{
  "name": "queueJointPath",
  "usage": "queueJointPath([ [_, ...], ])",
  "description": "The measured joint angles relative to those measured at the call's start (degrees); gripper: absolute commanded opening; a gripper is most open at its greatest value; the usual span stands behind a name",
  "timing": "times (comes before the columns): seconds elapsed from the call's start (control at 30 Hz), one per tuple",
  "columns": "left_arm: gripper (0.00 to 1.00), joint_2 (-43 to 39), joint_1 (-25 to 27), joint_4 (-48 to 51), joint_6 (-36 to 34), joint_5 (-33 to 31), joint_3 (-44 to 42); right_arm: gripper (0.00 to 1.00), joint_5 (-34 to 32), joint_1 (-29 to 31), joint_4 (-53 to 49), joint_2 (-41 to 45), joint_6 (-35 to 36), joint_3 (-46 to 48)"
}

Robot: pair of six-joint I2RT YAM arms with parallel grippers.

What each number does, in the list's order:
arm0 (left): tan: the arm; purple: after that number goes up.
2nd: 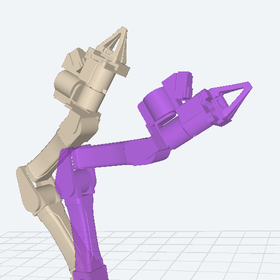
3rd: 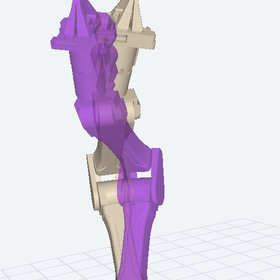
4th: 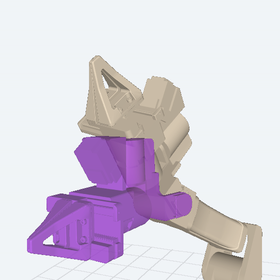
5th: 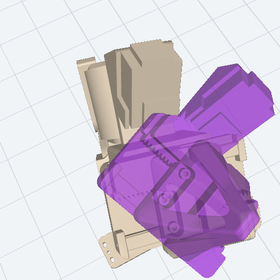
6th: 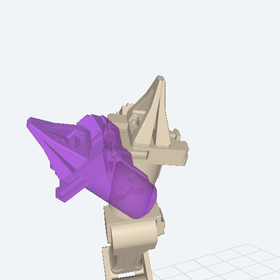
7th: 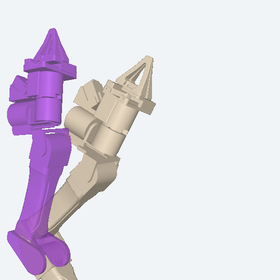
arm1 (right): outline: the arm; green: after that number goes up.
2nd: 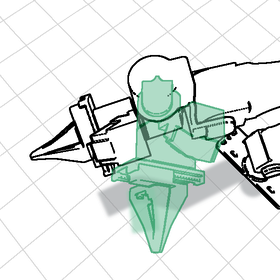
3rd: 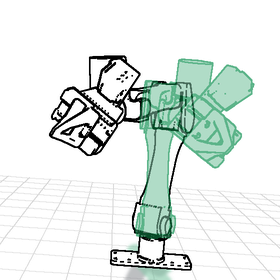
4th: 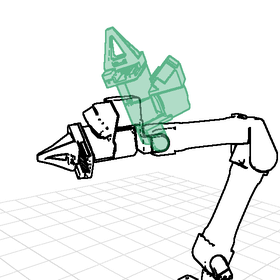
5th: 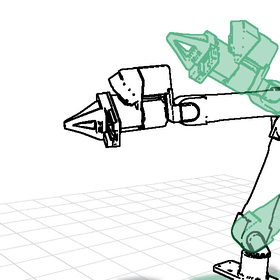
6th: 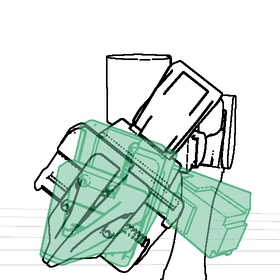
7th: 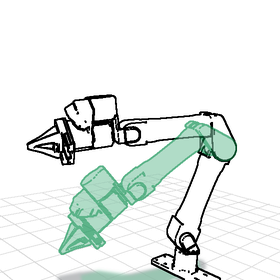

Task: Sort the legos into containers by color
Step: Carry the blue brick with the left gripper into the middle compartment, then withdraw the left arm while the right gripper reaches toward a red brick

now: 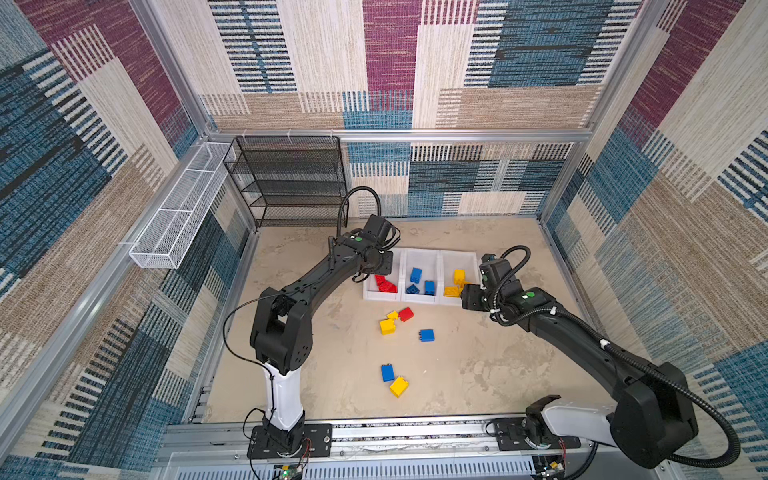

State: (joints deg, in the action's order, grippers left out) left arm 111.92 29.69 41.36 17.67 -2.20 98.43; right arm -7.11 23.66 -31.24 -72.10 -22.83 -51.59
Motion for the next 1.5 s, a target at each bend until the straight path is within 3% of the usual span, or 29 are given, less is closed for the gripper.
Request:
queueJointPath([
  [0.3,0.35,3.1,2.2,-1.5,0.4,8.7,4.7,0.73,-0.4,0.0,-0.9,0.2,-0.8,0.0],
  [0.5,0.36,9.3,4.5,-3.0,0.9,12.2,9.9,0.73,-0.3,0.0,-1.1,0.1,-1.1,0.3],
  [0.6,0.49,11.6,4.5,-3.0,1.5,12.9,11.2,0.75,-0.3,0.0,-1.2,0.1,-1.1,0.5],
  [0.73,0.59,12.1,4.5,-2.9,1.9,13.0,12.2,0.77,-0.3,0.0,-1.4,0.5,-1.1,0.6],
  [0.97,0.64,10.0,4.5,-3.0,2.1,13.0,11.5,0.78,-0.3,0.0,-1.6,1.6,-1.1,0.8],
  [1.23,0.64,-5.3,3.7,-6.0,2.1,11.4,-6.4,0.78,0.7,3.1,-1.4,1.7,-1.2,1.5],
  [1.5,0.67,-25.2,0.6,-9.0,3.2,7.0,-27.5,0.78,1.0,14.4,0.3,-11.4,-1.6,-4.4],
])
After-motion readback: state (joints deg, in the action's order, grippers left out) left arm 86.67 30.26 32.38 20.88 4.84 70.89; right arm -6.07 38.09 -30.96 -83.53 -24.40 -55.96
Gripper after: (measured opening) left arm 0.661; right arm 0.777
